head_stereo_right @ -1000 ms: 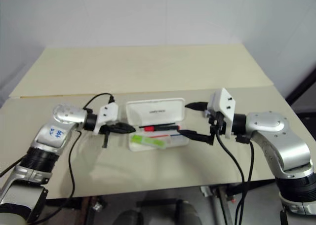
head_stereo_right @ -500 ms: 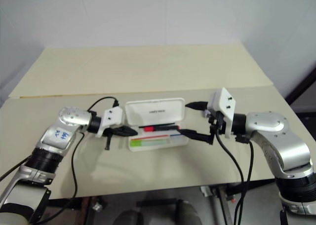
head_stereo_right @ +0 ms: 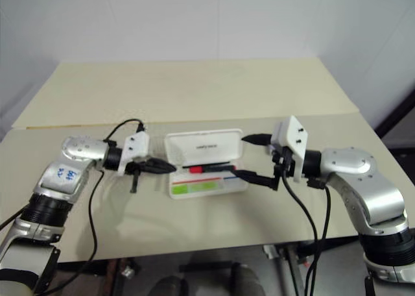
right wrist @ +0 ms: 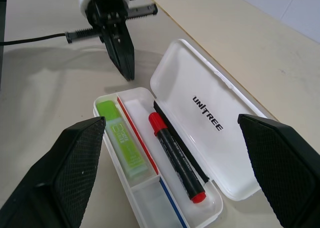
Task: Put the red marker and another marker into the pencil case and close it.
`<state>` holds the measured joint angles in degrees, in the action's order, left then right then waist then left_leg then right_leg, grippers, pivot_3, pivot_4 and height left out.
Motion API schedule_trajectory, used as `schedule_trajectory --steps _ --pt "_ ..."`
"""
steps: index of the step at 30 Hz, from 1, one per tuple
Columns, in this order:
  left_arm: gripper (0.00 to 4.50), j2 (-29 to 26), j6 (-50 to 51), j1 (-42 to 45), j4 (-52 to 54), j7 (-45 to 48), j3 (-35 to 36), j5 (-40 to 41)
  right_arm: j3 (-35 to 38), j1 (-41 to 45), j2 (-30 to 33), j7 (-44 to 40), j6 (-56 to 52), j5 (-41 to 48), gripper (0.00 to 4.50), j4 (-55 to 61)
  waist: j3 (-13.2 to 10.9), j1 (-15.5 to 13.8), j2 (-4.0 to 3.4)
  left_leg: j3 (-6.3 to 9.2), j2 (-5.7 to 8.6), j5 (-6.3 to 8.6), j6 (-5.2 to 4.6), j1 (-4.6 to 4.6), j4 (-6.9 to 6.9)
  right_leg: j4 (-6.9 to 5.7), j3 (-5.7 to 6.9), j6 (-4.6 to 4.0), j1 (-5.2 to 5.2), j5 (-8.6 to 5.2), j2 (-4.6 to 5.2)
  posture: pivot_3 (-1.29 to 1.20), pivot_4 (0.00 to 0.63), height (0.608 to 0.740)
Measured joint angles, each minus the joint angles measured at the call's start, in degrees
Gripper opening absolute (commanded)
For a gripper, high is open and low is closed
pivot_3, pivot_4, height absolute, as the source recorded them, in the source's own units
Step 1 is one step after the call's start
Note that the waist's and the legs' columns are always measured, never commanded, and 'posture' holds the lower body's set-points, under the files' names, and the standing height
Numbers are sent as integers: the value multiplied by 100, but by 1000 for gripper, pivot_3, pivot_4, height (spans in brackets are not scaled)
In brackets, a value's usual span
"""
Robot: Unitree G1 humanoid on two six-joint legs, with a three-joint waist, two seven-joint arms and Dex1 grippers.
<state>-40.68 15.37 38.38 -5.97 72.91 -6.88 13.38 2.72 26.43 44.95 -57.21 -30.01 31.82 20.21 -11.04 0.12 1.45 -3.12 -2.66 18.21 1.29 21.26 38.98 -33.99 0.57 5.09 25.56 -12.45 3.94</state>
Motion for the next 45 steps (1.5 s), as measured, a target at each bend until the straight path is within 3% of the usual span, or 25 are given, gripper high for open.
schedule_trajectory --steps 6,13,24,31,45 --pt "2229 -285 1034 -102 797 292 410 942 -79 102 93 226 -334 -355 4500 -327 0 1 0 -2 -1 0 0 -2 2 1 -2 -1 -1 -1 0 0 150 740" --pt "4494 -380 1344 -3 1040 276 478 1267 -305 628 169 882 -1326 -838 4500 -1115 0 -2 0 -4 -1 0 0 -2 1 3 -4 -3 0 -1 -2 0 150 740" --pt "4494 -489 1207 274 1008 -150 516 1143 -295 1551 -524 2189 -2769 -1239 4500 -2181 0 11 0 -5 -1 1 -1 2 -10 4 -5 -1 3 0 -2 0 150 740" --pt "4494 -491 971 294 946 -361 609 1052 -287 1664 -838 2649 -3260 -1338 4500 -2509 0 10 0 -5 -1 4 -7 9 -12 3 -4 5 3 4 -2 0 150 740" --pt "4494 -491 885 375 805 -581 845 1039 -288 1786 -1260 2970 -2548 -1870 4500 -3730 0 28 -1 -9 -1 7 -11 11 -20 11 -4 11 3 7 -2 0 150 740"
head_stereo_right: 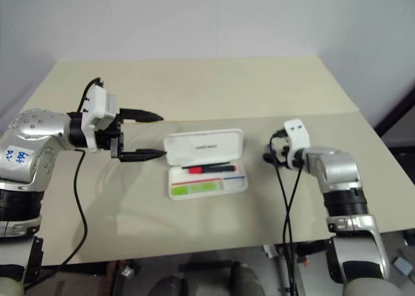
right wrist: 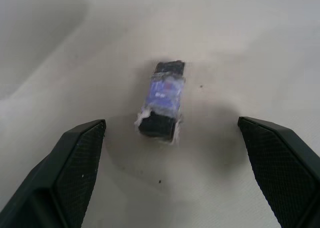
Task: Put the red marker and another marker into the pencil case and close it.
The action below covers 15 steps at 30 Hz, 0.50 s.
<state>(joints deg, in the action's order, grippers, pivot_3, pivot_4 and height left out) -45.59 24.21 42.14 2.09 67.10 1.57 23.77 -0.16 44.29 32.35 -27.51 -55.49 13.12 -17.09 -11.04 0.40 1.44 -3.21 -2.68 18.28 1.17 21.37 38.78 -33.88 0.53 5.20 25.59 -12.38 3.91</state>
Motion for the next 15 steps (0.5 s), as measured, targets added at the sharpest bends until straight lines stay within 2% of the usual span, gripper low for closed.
schedule_trajectory --steps 3,12,13,15 --pt "4500 0 -25 0 -1 -6 3 3 1 21 -42 0 61 -55 3887 -67 0 2 0 0 0 0 0 0 0 -1 0 0 0 0 0 0 150 740" --pt "4500 0 -115 0 -13 -36 9 8 3 41 -134 -8 160 -90 704 -107 0 2 0 -1 0 0 0 -1 0 0 0 0 0 0 0 0 150 740" --pt "4500 0 -118 0 -15 -37 9 8 3 42 -137 -11 165 -89 440 -107 0 2 0 -1 0 0 0 -1 0 0 -1 0 0 0 0 0 150 740" --pt "4500 0 -133 0 -27 -38 9 8 4 41 -136 -11 165 -97 337 -107 0 1 0 -1 0 0 0 -1 0 -1 0 0 0 0 0 0 150 740"
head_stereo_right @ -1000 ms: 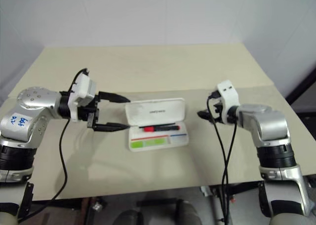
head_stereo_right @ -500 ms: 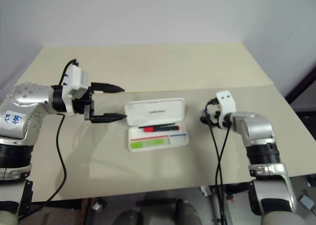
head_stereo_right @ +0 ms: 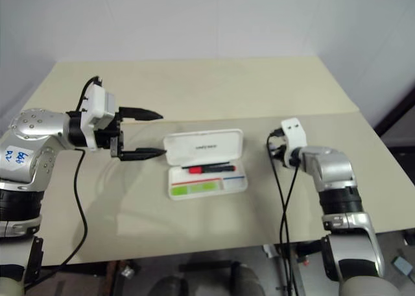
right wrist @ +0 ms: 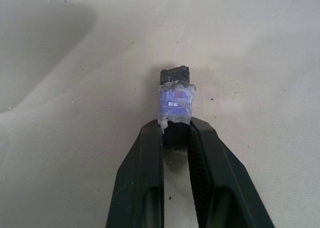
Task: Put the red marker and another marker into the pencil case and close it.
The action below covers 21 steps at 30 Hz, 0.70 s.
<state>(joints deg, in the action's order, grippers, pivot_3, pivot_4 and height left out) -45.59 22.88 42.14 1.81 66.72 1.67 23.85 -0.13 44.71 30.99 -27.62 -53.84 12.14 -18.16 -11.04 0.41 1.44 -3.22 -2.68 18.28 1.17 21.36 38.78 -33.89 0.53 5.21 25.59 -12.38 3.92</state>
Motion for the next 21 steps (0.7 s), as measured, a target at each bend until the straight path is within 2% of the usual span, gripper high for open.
schedule_trajectory --steps 4,7,10,16,21 --pt "4500 9 -57 0 -29 -1 0 0 -44 -32 66 -108 170 -74 337 0 0 0 0 0 0 0 0 0 0 0 0 0 0 0 0 0 150 740" --pt "4500 14 -92 -1 -38 -1 -1 0 -184 -102 354 -500 686 -147 337 0 0 -7 0 0 0 0 0 1 -4 6 0 0 0 0 0 0 150 740" --pt "4500 13 -119 -10 -43 22 -2 0 -213 -172 825 -1284 1379 -142 337 8 0 -17 0 -2 0 1 -1 2 -10 13 0 2 0 1 0 0 150 740" --pt "4500 -24 -193 -263 -25 144 -8 1 -389 -579 1898 -3665 3039 -3 337 449 -1 -4 -1 -8 -2 1 -1 -6 -29 23 -1 3 0 1 -7 0 150 740" --pt "4500 -32 -200 -581 139 152 4 18 -688 -637 1918 -4602 3749 -11 337 869 -1 85 -1 -21 -5 0 1 -19 -19 6 -13 2 0 1 -8 0 150 740"
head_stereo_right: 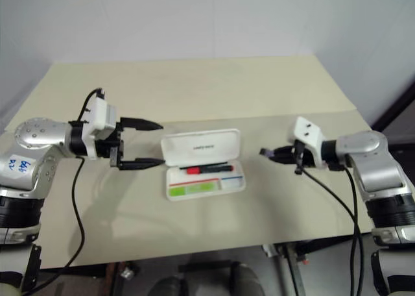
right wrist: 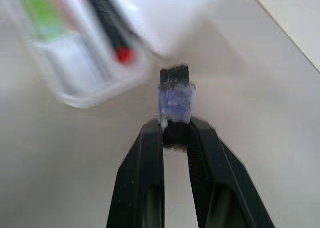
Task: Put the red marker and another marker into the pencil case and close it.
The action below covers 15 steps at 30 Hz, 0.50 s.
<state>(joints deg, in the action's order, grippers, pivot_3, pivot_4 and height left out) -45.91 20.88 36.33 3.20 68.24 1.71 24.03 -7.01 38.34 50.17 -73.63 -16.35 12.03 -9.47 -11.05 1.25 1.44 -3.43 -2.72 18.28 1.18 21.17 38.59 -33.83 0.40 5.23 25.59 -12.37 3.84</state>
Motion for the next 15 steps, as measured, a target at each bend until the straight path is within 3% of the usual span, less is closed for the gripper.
schedule_trajectory --steps 8,15 --pt "4500 -31 -11 -589 111 -94 12 -2 -826 138 -582 -504 438 -228 337 223 -1 31 1 -1 -1 1 2 0 34 -7 -6 -2 0 0 3 0 150 740" --pt "4500 -44 1 -776 345 -222 60 5 -1070 445 -898 -687 688 -402 337 -102 -1 19 1 -2 -1 4 6 4 36 -15 -5 -2 0 2 3 0 150 740"
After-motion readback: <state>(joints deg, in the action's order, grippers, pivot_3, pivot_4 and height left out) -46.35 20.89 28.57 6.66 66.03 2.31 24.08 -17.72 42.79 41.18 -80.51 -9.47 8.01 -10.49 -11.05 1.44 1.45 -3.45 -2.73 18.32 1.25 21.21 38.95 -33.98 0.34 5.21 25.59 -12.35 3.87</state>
